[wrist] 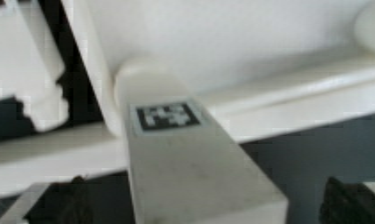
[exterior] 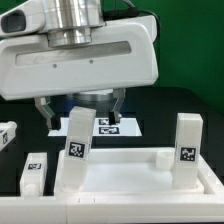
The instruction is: Assemble desk
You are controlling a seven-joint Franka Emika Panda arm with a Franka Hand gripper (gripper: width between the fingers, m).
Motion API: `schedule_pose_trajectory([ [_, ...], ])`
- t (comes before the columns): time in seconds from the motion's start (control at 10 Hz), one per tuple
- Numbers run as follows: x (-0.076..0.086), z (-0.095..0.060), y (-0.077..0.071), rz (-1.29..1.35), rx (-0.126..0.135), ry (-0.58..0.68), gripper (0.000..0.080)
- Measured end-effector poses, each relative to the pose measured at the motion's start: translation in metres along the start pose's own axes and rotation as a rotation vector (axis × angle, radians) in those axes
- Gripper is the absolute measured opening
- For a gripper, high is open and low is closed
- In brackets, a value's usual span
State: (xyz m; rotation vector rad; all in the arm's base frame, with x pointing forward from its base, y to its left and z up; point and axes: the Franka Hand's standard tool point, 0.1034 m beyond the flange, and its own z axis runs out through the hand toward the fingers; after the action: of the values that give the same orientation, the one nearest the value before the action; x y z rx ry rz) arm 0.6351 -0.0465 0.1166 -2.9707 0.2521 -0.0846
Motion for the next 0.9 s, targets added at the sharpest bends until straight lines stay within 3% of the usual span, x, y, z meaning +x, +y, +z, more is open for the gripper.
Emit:
schedule_pose_trajectory([
  [0.3,0.0012,0.0038,0.0086,0.006,-0.014,0.031,0.0649],
  [0.5,0.0011,0.0043,0.0086,0.024,-0.014,0.030,0.0404],
  [0.6,0.0010,0.0046,0.0089,0.073,-0.013,0.030,0.0404],
  [0.7,0.0011,0.0047,0.0115,0.141,-0.015,0.031,0.0288],
  [0.9,0.0014,0.0052,0.0128,0.285,-0.014,0.032,0.0288],
])
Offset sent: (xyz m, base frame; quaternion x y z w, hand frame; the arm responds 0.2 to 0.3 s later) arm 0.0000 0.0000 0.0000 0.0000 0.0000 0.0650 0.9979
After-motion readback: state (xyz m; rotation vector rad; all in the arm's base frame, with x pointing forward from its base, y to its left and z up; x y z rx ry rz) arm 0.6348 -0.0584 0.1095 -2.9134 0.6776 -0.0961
